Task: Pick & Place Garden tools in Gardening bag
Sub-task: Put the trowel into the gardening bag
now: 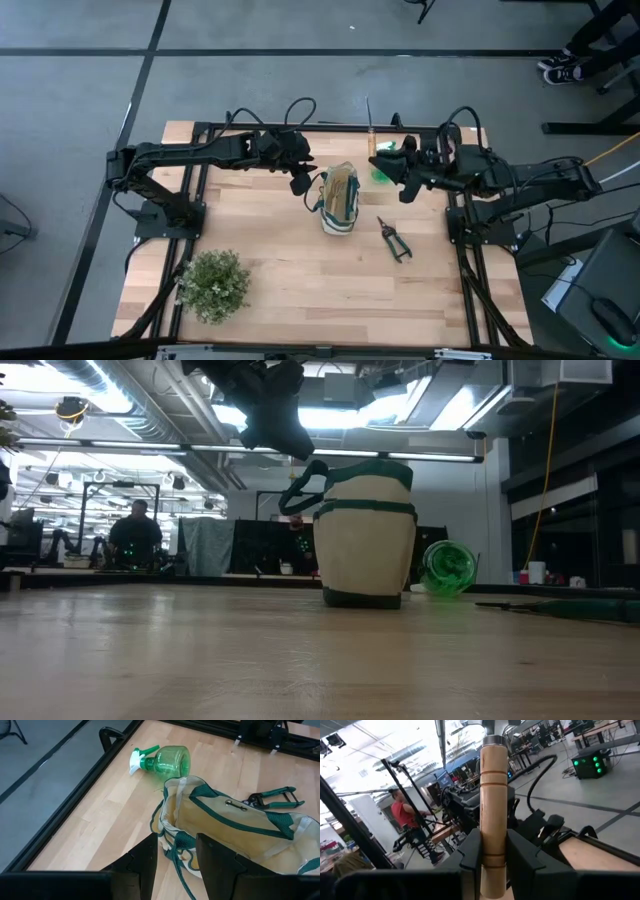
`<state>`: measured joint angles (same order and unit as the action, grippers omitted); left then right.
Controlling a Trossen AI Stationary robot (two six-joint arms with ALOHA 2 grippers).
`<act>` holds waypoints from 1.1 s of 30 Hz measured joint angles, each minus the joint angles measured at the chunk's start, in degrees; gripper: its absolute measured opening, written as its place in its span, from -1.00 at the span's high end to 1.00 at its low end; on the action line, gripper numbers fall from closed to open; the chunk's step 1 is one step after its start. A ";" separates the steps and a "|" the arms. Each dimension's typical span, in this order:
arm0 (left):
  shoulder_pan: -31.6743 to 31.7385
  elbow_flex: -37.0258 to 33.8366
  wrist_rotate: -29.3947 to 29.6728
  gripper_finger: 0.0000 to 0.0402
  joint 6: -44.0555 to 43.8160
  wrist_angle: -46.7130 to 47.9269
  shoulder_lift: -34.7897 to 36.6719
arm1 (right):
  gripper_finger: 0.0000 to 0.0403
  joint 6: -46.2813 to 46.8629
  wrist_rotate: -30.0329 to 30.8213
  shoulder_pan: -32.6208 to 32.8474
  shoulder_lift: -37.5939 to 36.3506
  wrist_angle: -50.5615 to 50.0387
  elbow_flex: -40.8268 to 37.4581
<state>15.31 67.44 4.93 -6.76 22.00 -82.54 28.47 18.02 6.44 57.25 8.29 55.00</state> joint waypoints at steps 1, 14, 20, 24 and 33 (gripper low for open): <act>0.00 0.00 -0.03 0.36 0.00 0.00 0.00 | 0.69 0.00 0.00 0.26 0.22 0.00 0.00; 0.00 -0.04 -16.54 0.36 1.94 -14.20 0.00 | 0.69 -0.30 -0.02 1.22 4.05 -3.31 0.04; 0.00 -0.04 -25.29 0.36 -0.84 -26.06 0.00 | 0.69 -1.09 -0.02 1.20 4.18 -5.81 0.04; 0.00 -0.04 -28.76 0.36 -4.13 -32.81 0.00 | 0.69 -2.20 -0.02 1.19 4.18 -5.77 0.04; 0.00 -0.04 -30.01 0.36 -10.99 -46.60 -0.02 | 0.69 -6.77 -0.04 1.18 4.18 -5.75 0.04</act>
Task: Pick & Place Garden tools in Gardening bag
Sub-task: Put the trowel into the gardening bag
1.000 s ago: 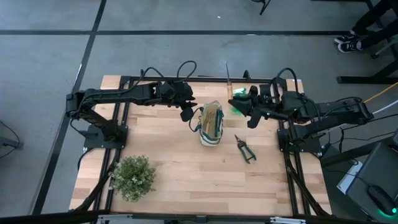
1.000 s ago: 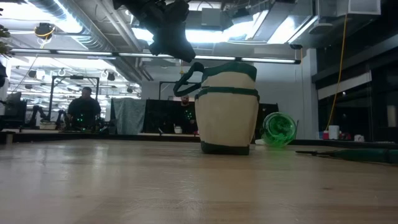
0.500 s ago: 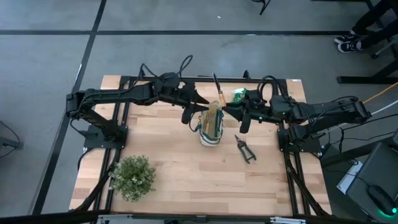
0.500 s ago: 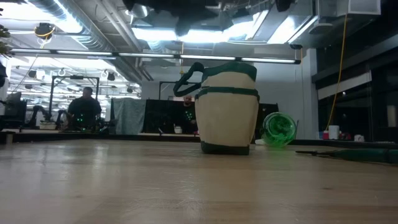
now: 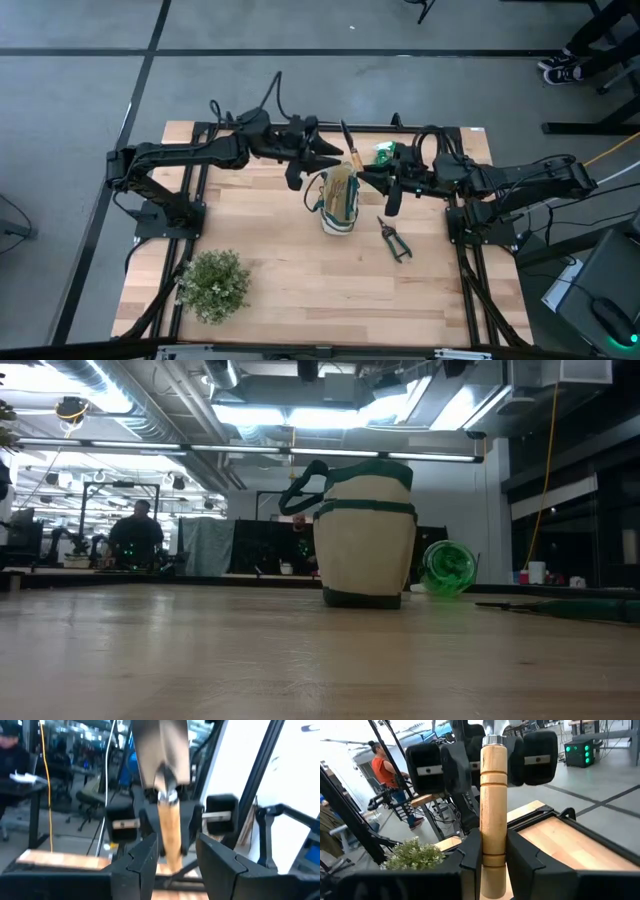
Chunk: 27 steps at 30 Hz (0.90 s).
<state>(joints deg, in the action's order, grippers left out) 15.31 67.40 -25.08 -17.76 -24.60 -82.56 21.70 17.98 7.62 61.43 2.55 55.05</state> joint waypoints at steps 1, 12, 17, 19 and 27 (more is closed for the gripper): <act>0.00 0.00 -0.02 0.36 0.00 -1.16 -0.25 | 0.69 -1.00 0.00 -0.05 0.00 0.01 0.00; -0.24 0.02 0.31 0.36 -6.86 -9.59 -5.17 | 0.64 -4.50 0.00 -0.63 0.00 1.31 0.00; -0.22 0.02 0.79 0.36 -7.08 -11.90 -5.75 | 0.63 -4.58 0.42 -0.66 0.00 1.46 0.00; -0.22 0.02 2.14 0.36 -6.73 -12.31 -5.75 | 0.63 -4.58 0.42 -0.63 0.05 1.44 0.00; -0.24 0.02 3.53 0.36 -4.15 -14.65 -6.00 | 0.62 -4.29 0.45 -0.87 2.76 1.71 -0.02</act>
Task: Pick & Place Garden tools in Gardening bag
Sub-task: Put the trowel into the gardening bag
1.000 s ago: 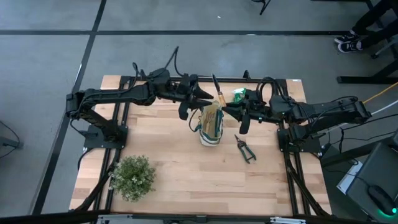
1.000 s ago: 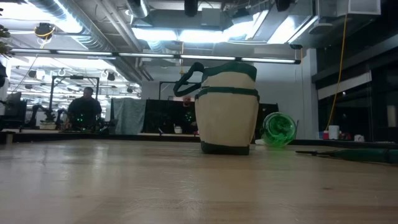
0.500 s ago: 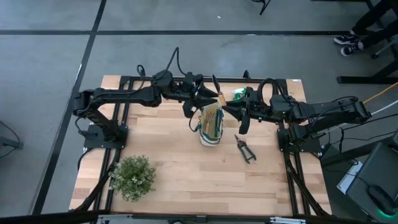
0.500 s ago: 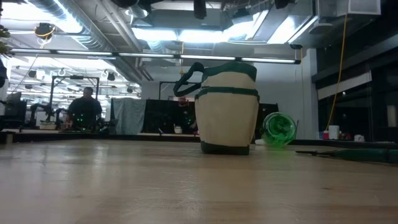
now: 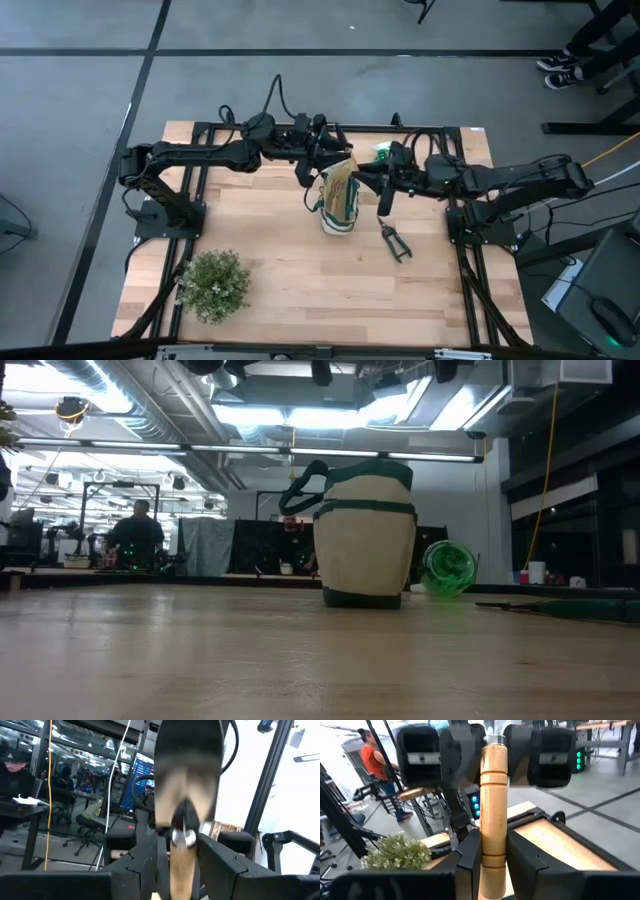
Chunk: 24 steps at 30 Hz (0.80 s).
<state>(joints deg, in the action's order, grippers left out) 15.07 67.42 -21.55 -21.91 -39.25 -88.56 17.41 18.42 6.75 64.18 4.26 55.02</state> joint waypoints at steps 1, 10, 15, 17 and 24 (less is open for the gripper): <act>0.02 0.00 -0.01 0.36 -0.02 -0.01 -0.01 | 0.62 0.21 -0.01 -0.08 0.56 -0.01 -0.01; 0.06 0.00 -0.49 0.36 -0.01 0.88 0.01 | 0.62 1.22 -0.41 -1.65 2.73 2.30 -0.04; 0.04 0.00 -0.88 0.47 -1.38 2.43 0.01 | 0.62 1.20 -0.64 -2.04 2.73 2.01 -0.04; 0.04 0.00 -0.87 0.57 -1.36 2.92 0.00 | 0.62 1.20 -0.68 -2.04 2.73 1.91 -0.04; 0.09 0.00 -2.58 0.67 -1.36 3.42 0.00 | 0.62 1.17 -0.71 -2.04 2.73 1.50 -0.04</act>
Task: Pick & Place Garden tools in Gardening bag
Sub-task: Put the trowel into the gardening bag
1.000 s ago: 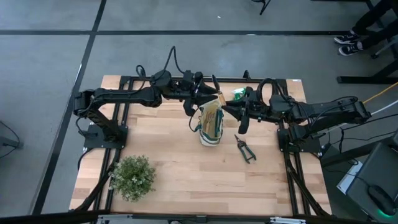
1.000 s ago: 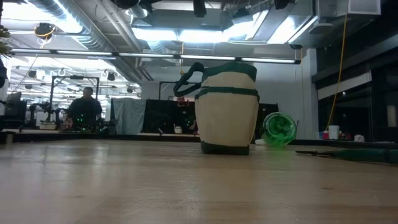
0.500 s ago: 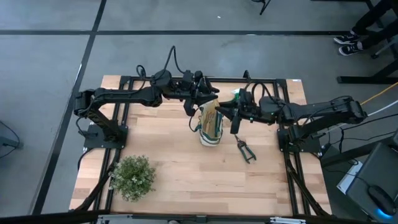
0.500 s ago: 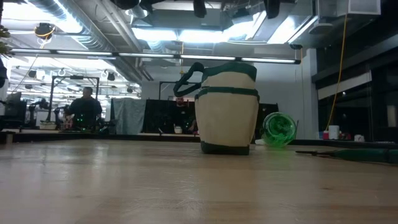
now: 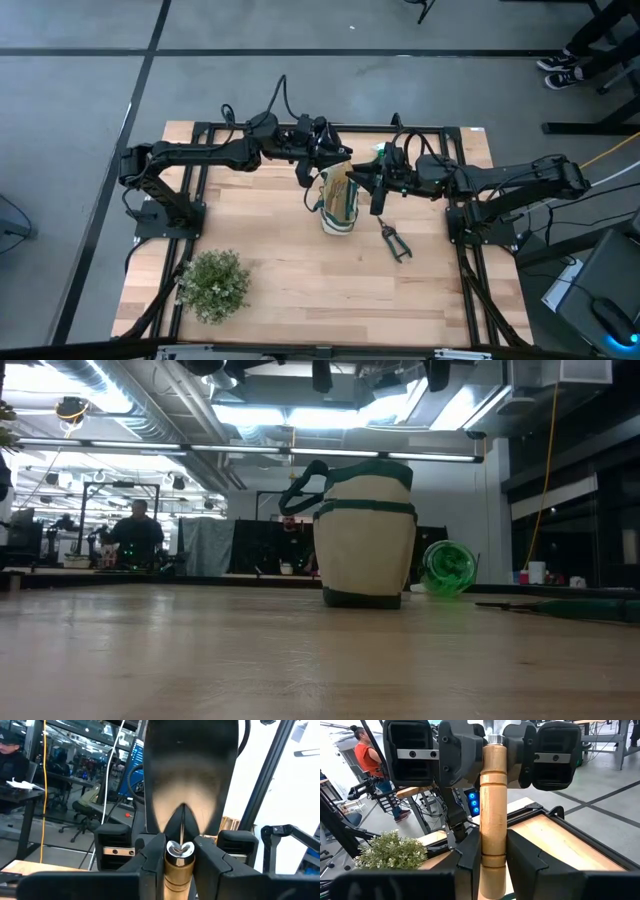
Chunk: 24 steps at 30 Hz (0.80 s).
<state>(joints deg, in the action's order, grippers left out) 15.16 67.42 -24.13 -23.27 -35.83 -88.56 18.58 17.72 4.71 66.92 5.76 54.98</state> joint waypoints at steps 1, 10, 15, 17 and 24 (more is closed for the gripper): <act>0.00 0.00 -0.15 0.67 0.00 0.02 0.01 | 0.62 0.00 -0.02 0.00 0.00 -0.02 0.00; 0.71 0.00 -0.89 0.64 0.09 0.98 -0.01 | 0.46 0.08 -0.37 -1.36 -0.02 -1.78 0.00; 2.35 0.00 -1.64 0.67 -0.03 3.96 0.00 | 0.23 1.56 0.38 -2.00 -0.04 -3.50 0.00; 2.94 0.00 -1.82 0.67 -0.08 6.13 0.01 | 0.14 1.56 0.55 -2.52 -0.05 -3.39 0.00; 4.60 0.00 -1.53 0.66 2.43 13.28 0.32 | -0.07 1.56 0.50 -6.27 -0.07 -4.23 0.00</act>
<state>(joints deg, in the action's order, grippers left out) 19.75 67.42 -25.66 -20.84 -22.56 -88.25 20.14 18.22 -1.56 66.85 1.53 54.98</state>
